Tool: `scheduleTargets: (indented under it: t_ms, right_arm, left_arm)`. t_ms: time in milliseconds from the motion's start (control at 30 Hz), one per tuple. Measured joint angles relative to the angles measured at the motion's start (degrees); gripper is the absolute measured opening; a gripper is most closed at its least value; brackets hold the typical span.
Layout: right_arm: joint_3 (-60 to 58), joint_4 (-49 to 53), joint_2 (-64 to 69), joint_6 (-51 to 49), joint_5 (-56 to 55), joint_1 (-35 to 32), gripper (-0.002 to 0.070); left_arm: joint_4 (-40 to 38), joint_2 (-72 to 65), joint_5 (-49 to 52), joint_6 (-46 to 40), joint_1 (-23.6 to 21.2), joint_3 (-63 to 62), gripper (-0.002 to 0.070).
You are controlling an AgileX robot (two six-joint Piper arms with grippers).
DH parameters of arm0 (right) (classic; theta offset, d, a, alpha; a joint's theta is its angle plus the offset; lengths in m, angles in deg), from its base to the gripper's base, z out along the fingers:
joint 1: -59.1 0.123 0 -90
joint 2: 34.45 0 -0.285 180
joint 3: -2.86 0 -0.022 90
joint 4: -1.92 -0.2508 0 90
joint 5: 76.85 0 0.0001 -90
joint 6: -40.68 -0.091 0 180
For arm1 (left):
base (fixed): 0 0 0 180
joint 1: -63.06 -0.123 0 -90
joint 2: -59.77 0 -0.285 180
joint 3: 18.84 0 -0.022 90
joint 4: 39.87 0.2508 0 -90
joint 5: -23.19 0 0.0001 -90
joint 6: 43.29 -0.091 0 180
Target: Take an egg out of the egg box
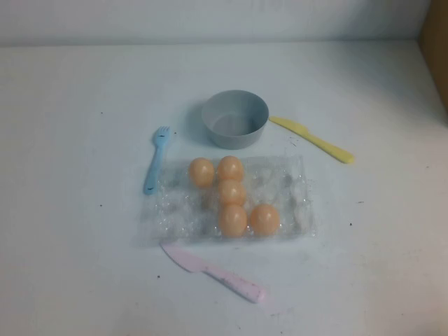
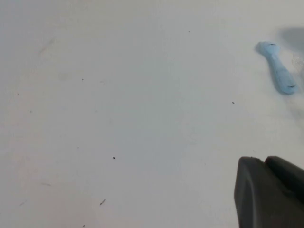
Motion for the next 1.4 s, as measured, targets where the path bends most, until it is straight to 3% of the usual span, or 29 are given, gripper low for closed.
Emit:
scheduleTargets:
  t_ms: [800, 1033, 1400]
  right_arm:
    - [0.0, 0.0, 0.0, 0.0, 0.0, 0.0, -0.0017]
    - [0.0, 0.0, 0.0, 0.0, 0.0, 0.0, -0.0017]
    - [0.0, 0.0, 0.0, 0.0, 0.0, 0.0, -0.0017]
  left_arm:
    - [0.0, 0.0, -1.5, 4.1, 0.0, 0.0, -0.0005]
    - [0.0, 0.0, -4.4, 15.0, 0.0, 0.0, -0.0004]
    - [-0.3, 0.0, -15.6, 40.1, 0.0, 0.0, -0.0004]
